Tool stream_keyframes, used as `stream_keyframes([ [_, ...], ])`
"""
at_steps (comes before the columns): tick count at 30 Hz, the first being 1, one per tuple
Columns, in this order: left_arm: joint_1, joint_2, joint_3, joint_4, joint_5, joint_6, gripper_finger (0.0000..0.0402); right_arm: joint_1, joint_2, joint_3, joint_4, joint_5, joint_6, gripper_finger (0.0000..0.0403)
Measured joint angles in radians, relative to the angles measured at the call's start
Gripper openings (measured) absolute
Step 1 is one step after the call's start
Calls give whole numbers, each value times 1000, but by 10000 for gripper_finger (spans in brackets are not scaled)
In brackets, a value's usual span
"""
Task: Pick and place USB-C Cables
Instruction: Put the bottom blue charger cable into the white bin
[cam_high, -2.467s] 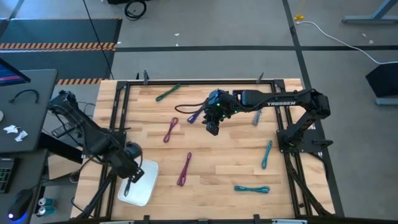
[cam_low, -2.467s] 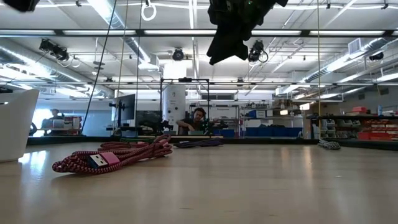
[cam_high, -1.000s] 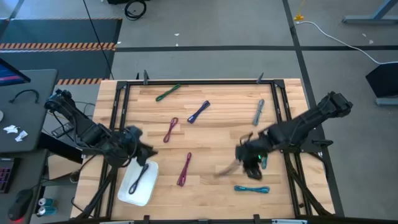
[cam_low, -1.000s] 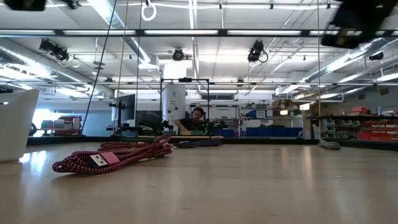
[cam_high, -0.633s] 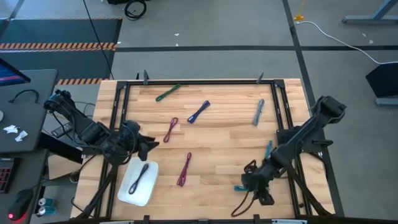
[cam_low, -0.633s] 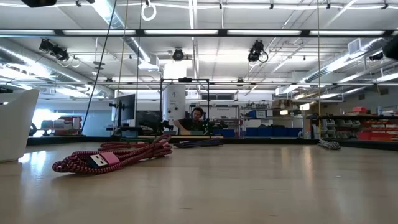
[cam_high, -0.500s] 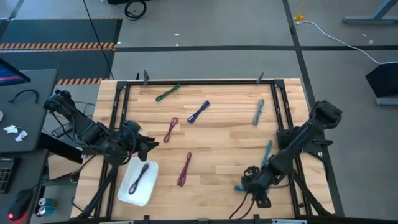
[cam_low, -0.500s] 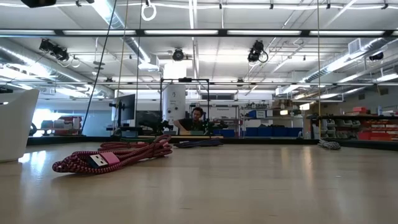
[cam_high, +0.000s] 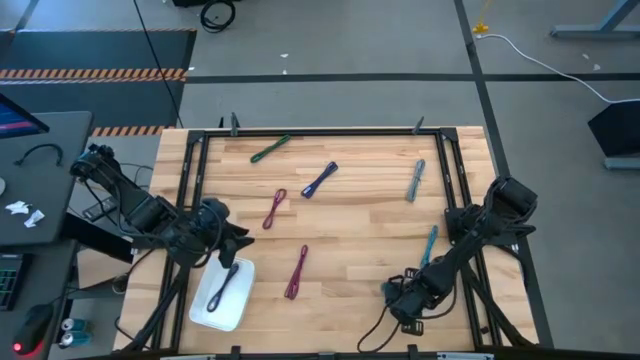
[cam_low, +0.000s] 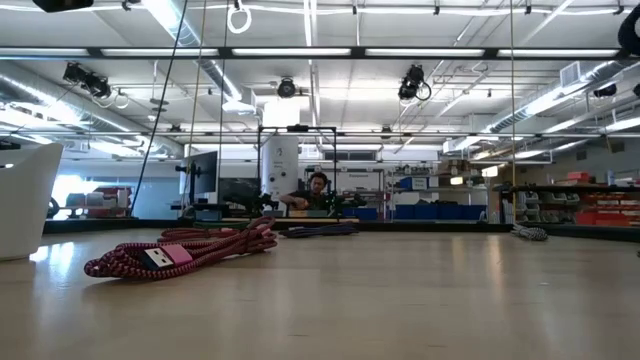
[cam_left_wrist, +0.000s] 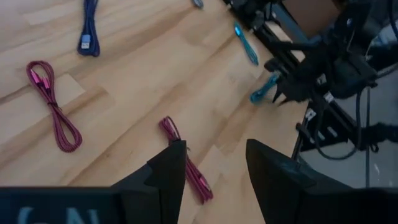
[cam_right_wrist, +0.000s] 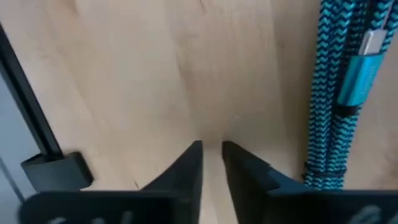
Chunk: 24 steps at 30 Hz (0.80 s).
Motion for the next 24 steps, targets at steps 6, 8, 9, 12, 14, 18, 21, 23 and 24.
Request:
stream_keyframes([
  [6, -2, 0, 0, 0, 43, 19, 172, -3, -128, 53, -55, 75, -55, 41],
  [8, -2, 0, -1, 1, 43, 35, 172, -8, -143, 41, -127, 106, -49, 49],
  [9, -2, 0, -1, 0, 43, 46, 172, -12, -153, 40, -132, 111, -49, 56],
  [12, -2, 0, -1, 0, 48, 62, 172, -26, -171, 11, -147, 110, -59, 88],
  [14, -2, 0, -1, 1, 48, 62, 172, -38, -162, -19, -155, 110, -74, 115],
  [18, -2, 0, -1, 1, 48, 62, 172, -61, -167, -77, -139, 108, -77, 167],
  [21, -2, 0, -1, 1, 48, 56, 172, -74, -167, -117, -82, 87, -128, 189],
  [23, -2, 0, -1, 1, 48, 54, 172, -77, -167, -140, -22, 71, -171, 190],
  [24, -2, 0, -1, 1, 48, 54, 172, -76, -167, -153, 8, 69, -191, 187],
])
